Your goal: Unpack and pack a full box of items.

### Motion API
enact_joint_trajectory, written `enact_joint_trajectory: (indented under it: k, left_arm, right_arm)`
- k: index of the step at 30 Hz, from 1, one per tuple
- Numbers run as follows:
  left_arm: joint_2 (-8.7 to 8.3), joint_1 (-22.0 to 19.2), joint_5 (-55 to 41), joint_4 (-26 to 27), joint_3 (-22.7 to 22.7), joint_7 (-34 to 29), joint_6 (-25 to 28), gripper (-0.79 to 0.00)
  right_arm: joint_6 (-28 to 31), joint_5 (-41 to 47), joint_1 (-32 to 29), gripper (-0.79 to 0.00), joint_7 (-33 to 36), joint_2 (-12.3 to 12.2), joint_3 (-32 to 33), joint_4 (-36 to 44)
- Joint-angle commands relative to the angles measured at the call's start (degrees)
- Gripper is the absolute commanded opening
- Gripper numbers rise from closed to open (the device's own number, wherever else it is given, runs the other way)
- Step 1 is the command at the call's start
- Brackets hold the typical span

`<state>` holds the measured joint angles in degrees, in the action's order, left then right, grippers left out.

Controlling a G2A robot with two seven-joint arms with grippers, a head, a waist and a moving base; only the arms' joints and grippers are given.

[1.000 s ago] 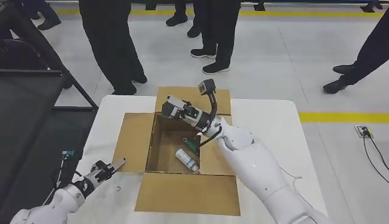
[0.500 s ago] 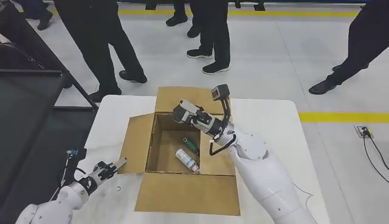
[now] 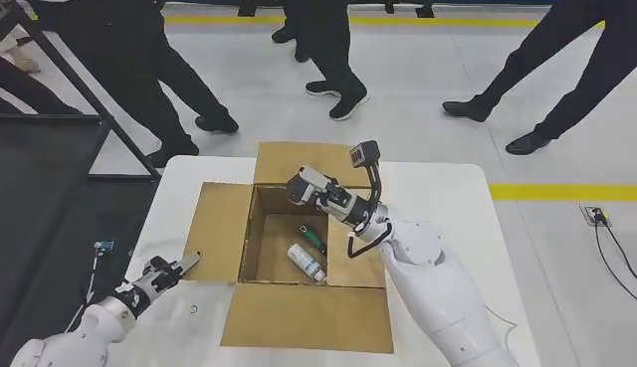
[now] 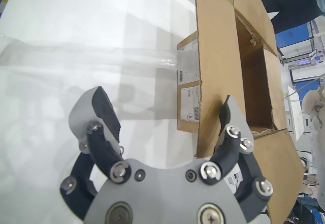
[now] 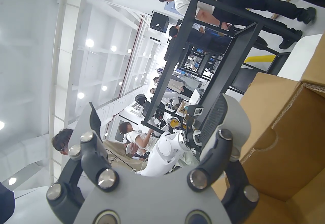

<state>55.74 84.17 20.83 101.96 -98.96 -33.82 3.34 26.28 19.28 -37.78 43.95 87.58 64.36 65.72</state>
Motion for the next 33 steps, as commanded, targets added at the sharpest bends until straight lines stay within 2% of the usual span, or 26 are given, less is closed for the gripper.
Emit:
enact_joint_trajectory:
  k: [1,7,13,18,28,33]
  left_arm:
    - [-0.01,-0.4,1.0,-0.6,0.6,-0.3,-0.4,0.0]
    - [0.1,-1.4,2.1,-1.8,1.9,-0.1,-0.6,0.0]
    - [0.15,-0.9,1.2,1.2,0.5,1.8,0.1,0.0]
    - [0.18,0.7,-0.9,6.3,-2.2,2.9,0.5,0.0]
    - [0.39,2.9,-7.9,19.5,-10.8,6.6,1.1,0.0]
    - [0.22,0.3,-18.4,24.2,-12.3,1.7,2.6,0.0]
  right_arm:
    - [0.1,-0.1,-0.4,0.0,0.0,-0.1,0.2,0.3]
    - [0.1,0.2,-1.6,0.0,0.7,-0.5,0.8,1.4]
    - [-0.2,0.5,-1.9,0.0,0.9,-0.6,0.8,1.8]
    - [-0.5,0.4,-2.1,0.0,1.3,-0.8,0.8,1.9]
    - [-2.4,-0.2,-3.5,0.0,2.8,-1.6,2.2,3.9]
    - [-3.6,-1.6,-6.0,0.0,4.6,-2.8,5.2,6.8]
